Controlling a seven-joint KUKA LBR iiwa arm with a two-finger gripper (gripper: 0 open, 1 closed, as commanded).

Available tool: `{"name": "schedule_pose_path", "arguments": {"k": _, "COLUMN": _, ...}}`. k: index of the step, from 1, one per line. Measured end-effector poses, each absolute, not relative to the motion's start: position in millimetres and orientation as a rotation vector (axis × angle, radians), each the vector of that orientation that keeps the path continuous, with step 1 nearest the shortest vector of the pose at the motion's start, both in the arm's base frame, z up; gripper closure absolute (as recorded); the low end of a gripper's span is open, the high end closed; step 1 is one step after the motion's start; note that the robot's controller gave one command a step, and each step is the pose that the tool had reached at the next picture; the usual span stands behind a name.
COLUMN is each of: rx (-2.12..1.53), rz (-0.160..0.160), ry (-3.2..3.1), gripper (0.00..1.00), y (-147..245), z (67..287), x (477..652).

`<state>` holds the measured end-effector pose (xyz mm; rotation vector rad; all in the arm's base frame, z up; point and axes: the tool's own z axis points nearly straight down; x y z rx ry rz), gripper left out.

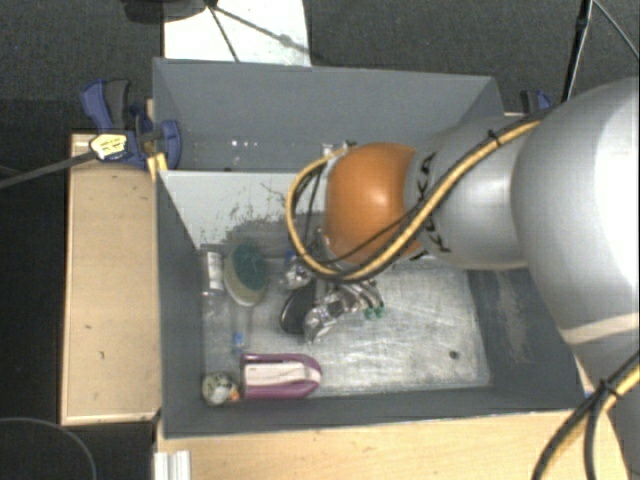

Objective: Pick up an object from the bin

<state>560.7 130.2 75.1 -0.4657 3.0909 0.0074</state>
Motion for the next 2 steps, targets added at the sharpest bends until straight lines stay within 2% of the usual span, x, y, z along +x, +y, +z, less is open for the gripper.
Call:
{"name": "schedule_pose_path", "arguments": {"k": 1, "rx": -0.536, "rz": 0.002, "ry": 3.086, "gripper": 1.0, "y": 139.3, "z": 252.6, "x": 565.0}}
{"name": "schedule_pose_path", "arguments": {"k": 2, "rx": -0.52, "rz": 0.001, "ry": 3.099, "gripper": 1.0, "y": 131.1, "z": 217.7, "x": 573.7}}
